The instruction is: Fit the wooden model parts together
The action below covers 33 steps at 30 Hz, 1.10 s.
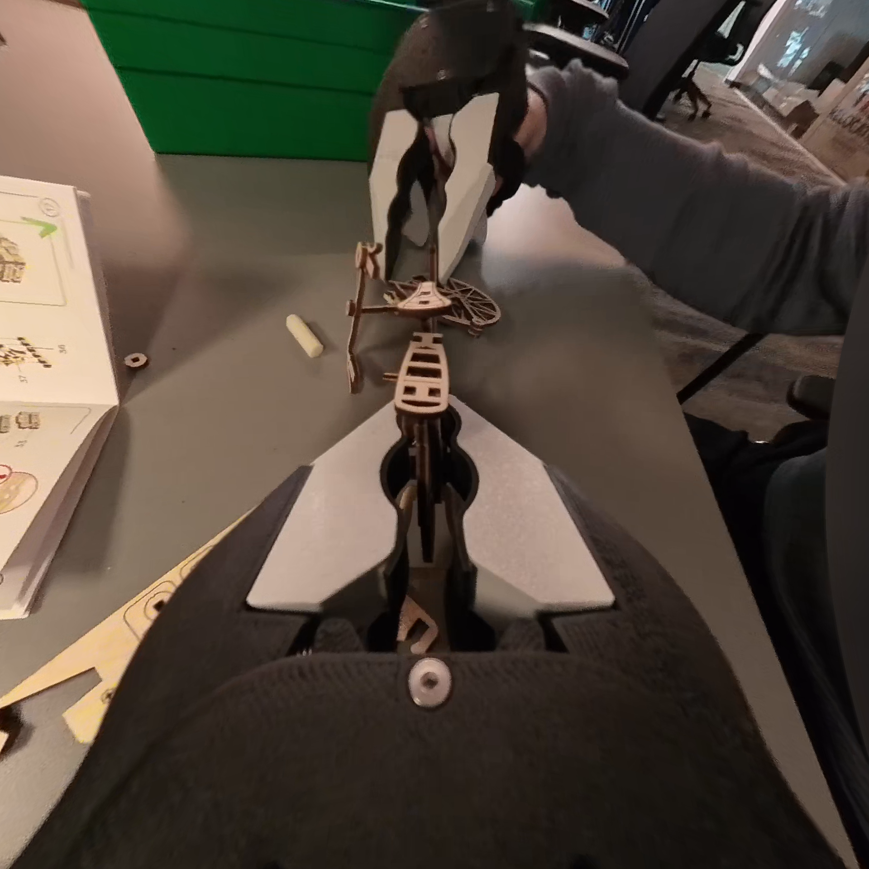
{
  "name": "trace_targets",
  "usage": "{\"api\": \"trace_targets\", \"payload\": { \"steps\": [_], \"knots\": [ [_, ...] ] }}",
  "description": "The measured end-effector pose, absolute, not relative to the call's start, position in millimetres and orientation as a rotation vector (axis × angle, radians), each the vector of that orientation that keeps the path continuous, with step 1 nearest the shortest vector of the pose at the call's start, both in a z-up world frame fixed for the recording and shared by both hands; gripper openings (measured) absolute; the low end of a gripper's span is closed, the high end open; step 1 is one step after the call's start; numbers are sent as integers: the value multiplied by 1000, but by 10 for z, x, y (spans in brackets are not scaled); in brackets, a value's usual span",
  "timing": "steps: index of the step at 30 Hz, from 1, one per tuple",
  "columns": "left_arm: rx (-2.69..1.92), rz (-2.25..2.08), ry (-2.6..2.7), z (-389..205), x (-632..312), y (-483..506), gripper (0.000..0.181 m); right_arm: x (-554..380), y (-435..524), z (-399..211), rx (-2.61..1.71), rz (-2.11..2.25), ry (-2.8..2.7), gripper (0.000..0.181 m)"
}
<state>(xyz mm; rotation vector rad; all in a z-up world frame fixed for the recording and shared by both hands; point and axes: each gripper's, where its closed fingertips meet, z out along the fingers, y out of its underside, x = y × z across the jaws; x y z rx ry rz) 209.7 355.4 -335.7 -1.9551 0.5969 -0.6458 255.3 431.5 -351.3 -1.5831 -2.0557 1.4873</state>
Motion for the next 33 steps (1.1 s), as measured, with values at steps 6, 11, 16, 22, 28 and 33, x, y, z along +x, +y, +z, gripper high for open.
{"api": "trace_targets", "payload": {
  "steps": [6, 11, 16, 22, 28, 33],
  "knots": [
    [-1955, -674, 609, -3356, 2103, 3526, 8, 2540, 4403, -3569, -1739, 1668, -2108, 32],
    [-1956, -690, 606, -3354, 2103, 3522, 8, 2539, 4360, -3547, -1831, 1758, -2178, 31],
    [-1953, -700, 604, -3349, 2105, 3519, 8, 2557, 4249, -3603, -1935, 1738, -2322, 28],
    [-1951, -711, 602, -3345, 2105, 3515, 8, 2617, 4189, -3566, -1998, 1819, -2370, 9],
    [-1935, -729, 612, -3326, 2119, 3498, 8, 2621, 4178, -3307, -1818, 2043, -2131, 7],
    [-1889, -738, 606, -3260, 2108, 3499, 8, 2569, 4289, -2983, -1557, 2046, -1792, 7]
  ]
}}
